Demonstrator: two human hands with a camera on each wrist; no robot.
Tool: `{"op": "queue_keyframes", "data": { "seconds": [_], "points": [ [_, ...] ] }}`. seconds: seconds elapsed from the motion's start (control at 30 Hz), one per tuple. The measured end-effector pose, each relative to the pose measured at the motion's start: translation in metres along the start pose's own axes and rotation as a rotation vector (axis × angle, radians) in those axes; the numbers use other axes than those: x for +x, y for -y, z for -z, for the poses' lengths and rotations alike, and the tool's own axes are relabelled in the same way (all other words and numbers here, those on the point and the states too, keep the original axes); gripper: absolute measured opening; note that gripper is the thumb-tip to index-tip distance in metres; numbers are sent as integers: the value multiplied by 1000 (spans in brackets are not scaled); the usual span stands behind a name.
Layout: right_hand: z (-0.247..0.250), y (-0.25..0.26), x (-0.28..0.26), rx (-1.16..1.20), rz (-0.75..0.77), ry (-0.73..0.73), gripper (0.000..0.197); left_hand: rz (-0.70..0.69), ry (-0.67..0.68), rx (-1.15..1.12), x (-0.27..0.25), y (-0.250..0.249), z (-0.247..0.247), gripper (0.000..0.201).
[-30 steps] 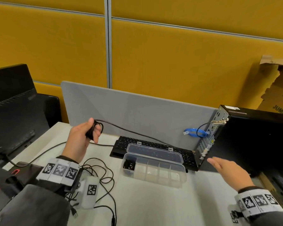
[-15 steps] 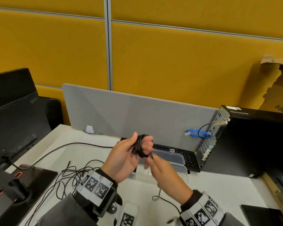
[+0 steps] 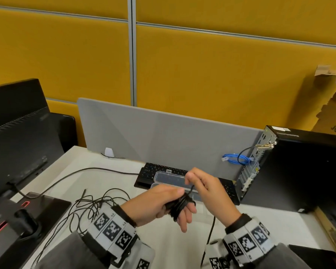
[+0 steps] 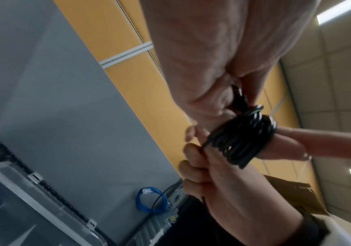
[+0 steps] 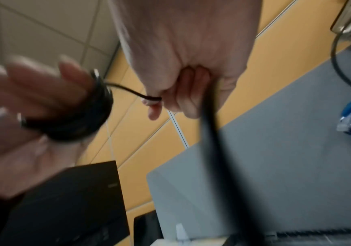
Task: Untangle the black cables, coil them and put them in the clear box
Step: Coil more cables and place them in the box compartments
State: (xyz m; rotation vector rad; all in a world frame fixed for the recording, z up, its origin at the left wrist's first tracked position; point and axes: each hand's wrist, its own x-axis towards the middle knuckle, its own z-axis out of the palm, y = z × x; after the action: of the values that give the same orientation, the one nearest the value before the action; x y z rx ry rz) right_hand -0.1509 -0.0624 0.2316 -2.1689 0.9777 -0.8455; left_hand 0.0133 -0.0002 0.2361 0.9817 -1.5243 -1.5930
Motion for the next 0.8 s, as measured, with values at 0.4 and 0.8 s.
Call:
{"op": "queue_keyframes", "data": {
  "seconds": [0.4, 0.8],
  "points": [
    [-30, -8, -23, -324, 5, 147, 49, -348, -341, -486, 12, -6, 6, 24],
    [-2, -10, 3, -142, 61, -131, 18, -134, -206, -210, 7, 16, 11, 29]
  ]
}}
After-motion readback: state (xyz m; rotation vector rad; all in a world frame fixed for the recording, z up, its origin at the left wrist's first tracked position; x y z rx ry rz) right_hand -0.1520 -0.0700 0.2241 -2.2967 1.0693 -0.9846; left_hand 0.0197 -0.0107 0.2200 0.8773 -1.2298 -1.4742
